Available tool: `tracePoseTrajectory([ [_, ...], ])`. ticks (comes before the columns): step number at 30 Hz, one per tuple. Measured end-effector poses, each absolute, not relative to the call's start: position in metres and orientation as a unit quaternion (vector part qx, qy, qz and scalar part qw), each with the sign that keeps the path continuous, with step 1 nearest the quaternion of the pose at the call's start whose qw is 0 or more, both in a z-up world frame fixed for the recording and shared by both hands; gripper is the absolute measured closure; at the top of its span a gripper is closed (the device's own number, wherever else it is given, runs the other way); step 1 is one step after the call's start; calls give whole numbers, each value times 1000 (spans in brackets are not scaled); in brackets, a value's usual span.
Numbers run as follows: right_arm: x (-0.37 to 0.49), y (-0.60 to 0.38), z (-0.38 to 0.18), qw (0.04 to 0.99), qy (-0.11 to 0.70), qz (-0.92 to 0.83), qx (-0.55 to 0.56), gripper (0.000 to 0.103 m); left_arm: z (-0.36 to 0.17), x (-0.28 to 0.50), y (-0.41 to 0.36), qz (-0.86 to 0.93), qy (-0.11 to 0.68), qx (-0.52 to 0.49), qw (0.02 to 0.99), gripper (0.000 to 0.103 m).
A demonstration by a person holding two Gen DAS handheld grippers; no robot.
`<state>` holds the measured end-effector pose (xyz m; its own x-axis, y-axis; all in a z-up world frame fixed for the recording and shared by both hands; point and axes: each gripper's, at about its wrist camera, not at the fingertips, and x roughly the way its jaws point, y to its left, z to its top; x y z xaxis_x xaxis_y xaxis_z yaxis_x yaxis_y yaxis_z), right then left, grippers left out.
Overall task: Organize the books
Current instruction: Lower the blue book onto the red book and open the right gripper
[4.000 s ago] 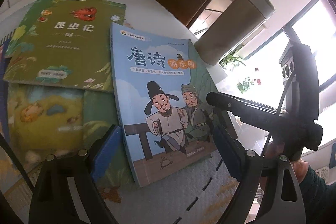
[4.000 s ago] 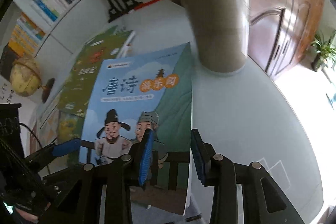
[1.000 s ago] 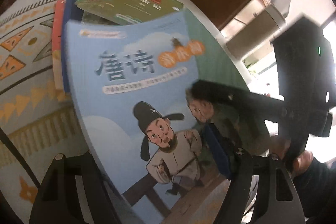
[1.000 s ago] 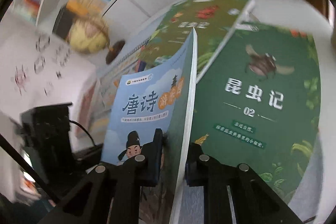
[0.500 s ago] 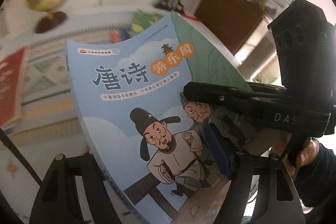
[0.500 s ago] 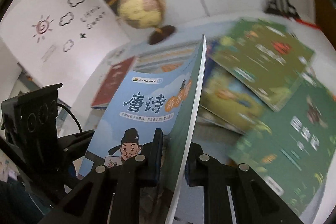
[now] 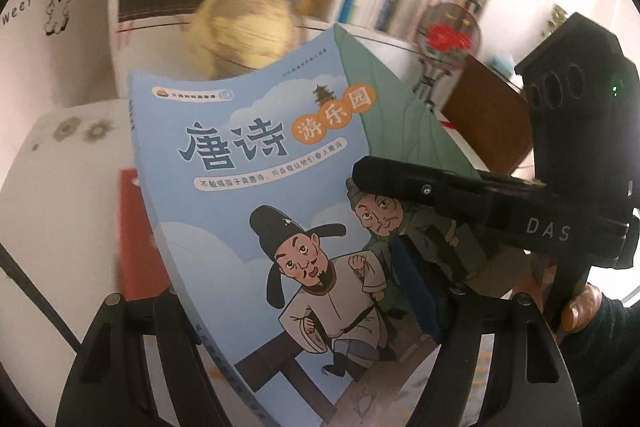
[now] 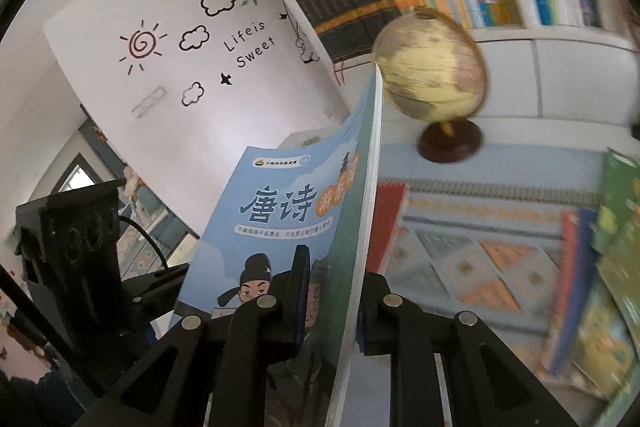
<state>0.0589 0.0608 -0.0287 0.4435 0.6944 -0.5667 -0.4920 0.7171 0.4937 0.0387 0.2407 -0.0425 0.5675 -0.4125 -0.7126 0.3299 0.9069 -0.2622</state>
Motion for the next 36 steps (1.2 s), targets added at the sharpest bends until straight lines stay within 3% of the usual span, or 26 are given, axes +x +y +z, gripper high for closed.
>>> tracePoseTrajectory([
  [10,156,165,-107,822,453,317,136,84,-127,138,331,-231,473,-105,843,31],
  [18,178,184,-166,809,498,283,131,84,-186,162,354,-214,517,-131,818,31],
  [27,178,172,-195,786,528,275,166,81,-185,143,382,-195,506,-172,822,25],
  [36,166,199,-184,806,524,265,78,67,-190,109,401,-151,513,-193,823,24],
])
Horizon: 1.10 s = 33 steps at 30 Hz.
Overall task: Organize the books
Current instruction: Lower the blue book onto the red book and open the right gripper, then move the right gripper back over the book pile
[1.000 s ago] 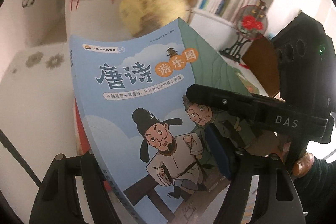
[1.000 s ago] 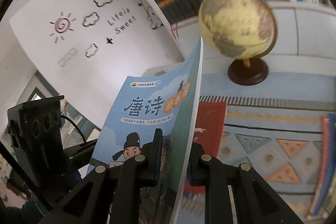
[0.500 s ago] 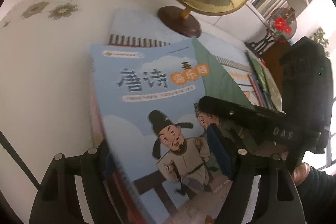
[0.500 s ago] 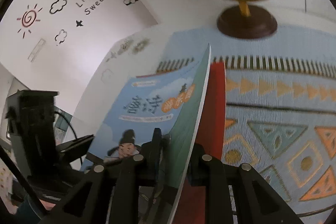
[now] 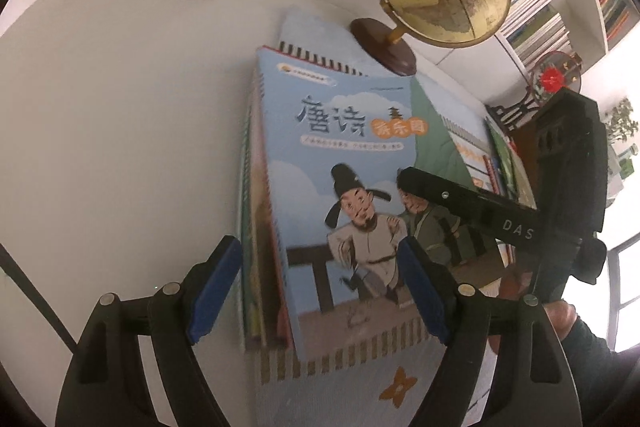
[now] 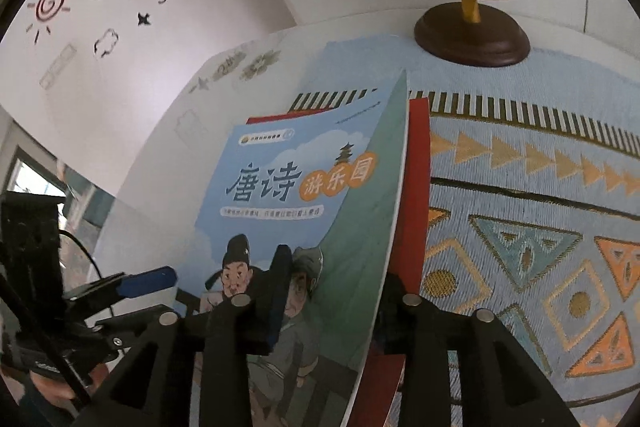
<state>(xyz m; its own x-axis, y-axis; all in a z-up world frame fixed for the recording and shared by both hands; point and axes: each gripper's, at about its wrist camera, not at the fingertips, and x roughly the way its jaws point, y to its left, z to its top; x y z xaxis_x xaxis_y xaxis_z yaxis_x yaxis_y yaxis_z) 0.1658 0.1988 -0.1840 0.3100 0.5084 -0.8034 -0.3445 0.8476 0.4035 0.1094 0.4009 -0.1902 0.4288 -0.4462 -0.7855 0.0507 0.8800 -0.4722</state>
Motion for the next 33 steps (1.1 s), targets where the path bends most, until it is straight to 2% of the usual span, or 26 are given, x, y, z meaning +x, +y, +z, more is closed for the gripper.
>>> tracePoseTrajectory([
  [6,156,202,-183,790,549,267,51,57,-187,96,398,-134,519,-174,826,24],
  [12,130,160,-176,776,584,235,36,56,-165,78,372,-94,520,-104,842,24],
  [18,77,92,-164,784,589,193,40,56,-129,58,309,-102,515,-59,849,24],
  [25,35,-9,-128,813,561,131,86,56,-92,39,212,-139,500,-30,854,24],
  [29,4,-77,-67,866,488,86,72,56,-66,30,148,-166,484,-13,859,24],
  [30,-7,-96,-48,884,458,69,63,49,-58,27,129,-173,474,-7,863,24],
  [31,-14,-108,-37,894,441,57,56,28,-52,24,111,-178,465,-2,867,17],
  [32,-25,-129,-22,907,417,36,44,13,-47,22,94,-182,455,1,872,5],
  [33,-32,-147,-16,911,410,20,30,0,-44,20,80,-184,448,3,875,0],
])
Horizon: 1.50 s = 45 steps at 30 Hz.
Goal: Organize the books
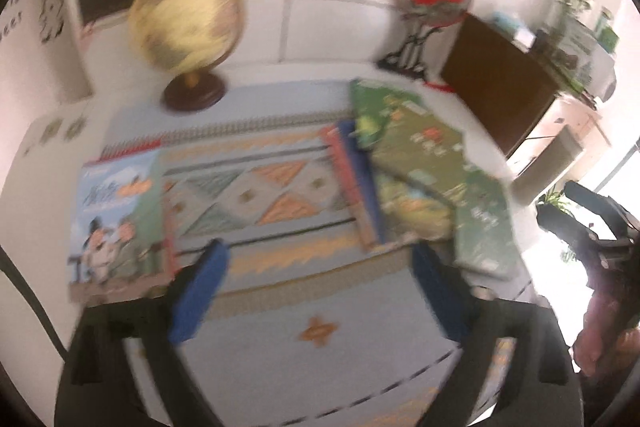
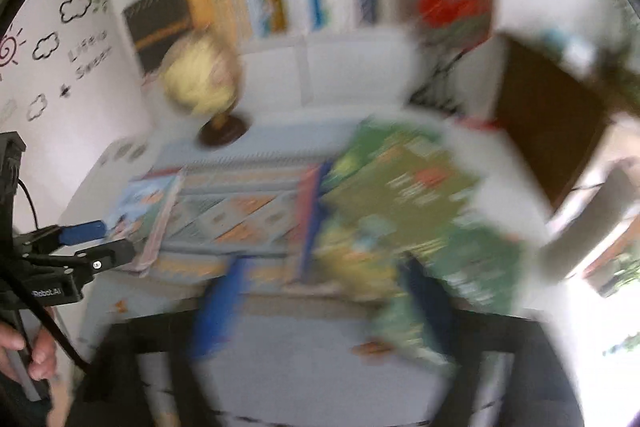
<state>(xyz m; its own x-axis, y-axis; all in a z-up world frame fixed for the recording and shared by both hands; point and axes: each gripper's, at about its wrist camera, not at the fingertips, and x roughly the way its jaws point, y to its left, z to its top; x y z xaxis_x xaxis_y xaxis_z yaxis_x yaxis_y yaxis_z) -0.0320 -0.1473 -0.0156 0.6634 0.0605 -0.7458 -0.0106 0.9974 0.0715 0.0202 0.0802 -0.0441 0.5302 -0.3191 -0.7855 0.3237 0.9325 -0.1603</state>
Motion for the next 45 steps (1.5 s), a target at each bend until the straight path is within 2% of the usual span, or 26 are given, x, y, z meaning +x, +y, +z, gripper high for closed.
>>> tracePoseTrajectory([
  [5,-51,-216,-32,896,442,-35,18,0,-55,13,3,-224,438,13,871,1],
  [11,-59,-274,-85,866,489,-47,96,2,-102,22,-64,-275,488,16,828,1],
  [13,-57,-288,-105,852,508,-47,118,16,-124,31,-80,-296,515,7,804,1],
  [16,-53,-302,-128,834,525,-39,164,28,-148,40,-102,-310,539,14,783,2],
  [18,-50,-310,-139,824,531,-34,193,28,-157,43,-113,-322,542,18,776,2],
  [20,-46,-316,-149,818,535,-29,209,29,-166,47,-121,-337,553,12,762,9],
  [21,-43,-317,-152,816,537,-31,210,33,-171,48,-125,-343,558,10,755,13],
  [23,-40,-316,-156,817,540,-34,201,36,-179,49,-129,-347,567,9,747,28],
  [25,-35,-313,-160,818,545,-43,179,37,-186,49,-133,-351,577,10,738,36],
  [30,-32,-317,-171,816,548,-58,175,37,-189,45,-132,-356,570,7,740,36],
  [32,-30,-319,-177,812,552,-61,179,43,-193,45,-132,-360,581,-10,729,48],
  [34,-28,-320,-183,806,558,-61,186,47,-198,44,-135,-358,588,-16,725,49],
  [45,-37,-309,-170,815,552,-9,176,45,-177,8,-135,-376,562,68,734,49],
])
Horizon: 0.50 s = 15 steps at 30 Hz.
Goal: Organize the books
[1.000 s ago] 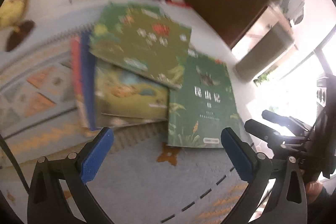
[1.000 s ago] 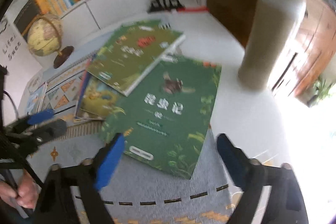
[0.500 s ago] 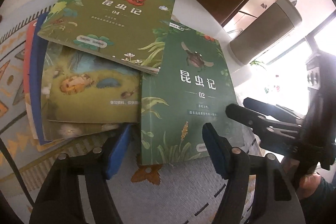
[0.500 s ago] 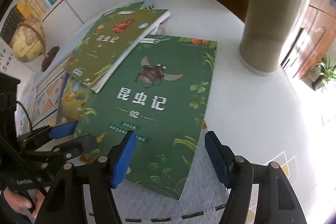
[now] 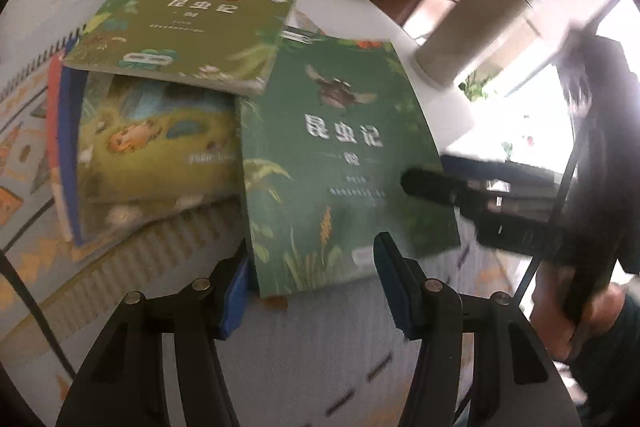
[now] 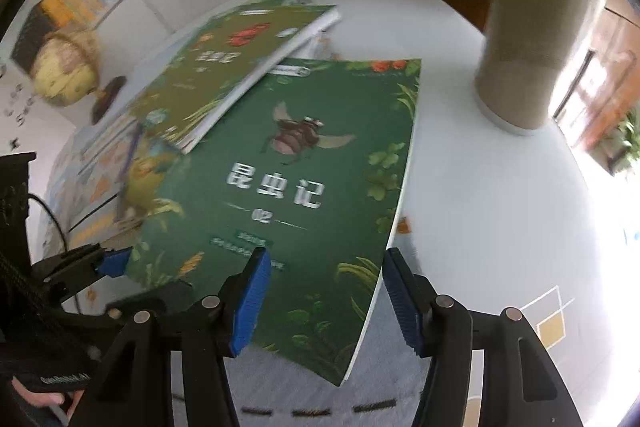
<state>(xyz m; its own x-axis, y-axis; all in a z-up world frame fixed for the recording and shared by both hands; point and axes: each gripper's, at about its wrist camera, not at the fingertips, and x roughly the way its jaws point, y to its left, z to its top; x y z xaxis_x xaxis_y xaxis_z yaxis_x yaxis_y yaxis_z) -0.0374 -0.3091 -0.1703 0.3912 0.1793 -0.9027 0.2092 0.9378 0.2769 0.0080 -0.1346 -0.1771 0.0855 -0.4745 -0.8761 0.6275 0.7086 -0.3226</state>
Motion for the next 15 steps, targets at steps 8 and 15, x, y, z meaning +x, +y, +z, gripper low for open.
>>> tracePoseTrajectory([
  [8,-40,-264,-168,802,563,106,170,45,-179,-31,-107,-363,572,78,732,49],
  [15,-49,-303,-186,776,578,46,250,45,-159,12,-85,-328,545,50,770,41],
])
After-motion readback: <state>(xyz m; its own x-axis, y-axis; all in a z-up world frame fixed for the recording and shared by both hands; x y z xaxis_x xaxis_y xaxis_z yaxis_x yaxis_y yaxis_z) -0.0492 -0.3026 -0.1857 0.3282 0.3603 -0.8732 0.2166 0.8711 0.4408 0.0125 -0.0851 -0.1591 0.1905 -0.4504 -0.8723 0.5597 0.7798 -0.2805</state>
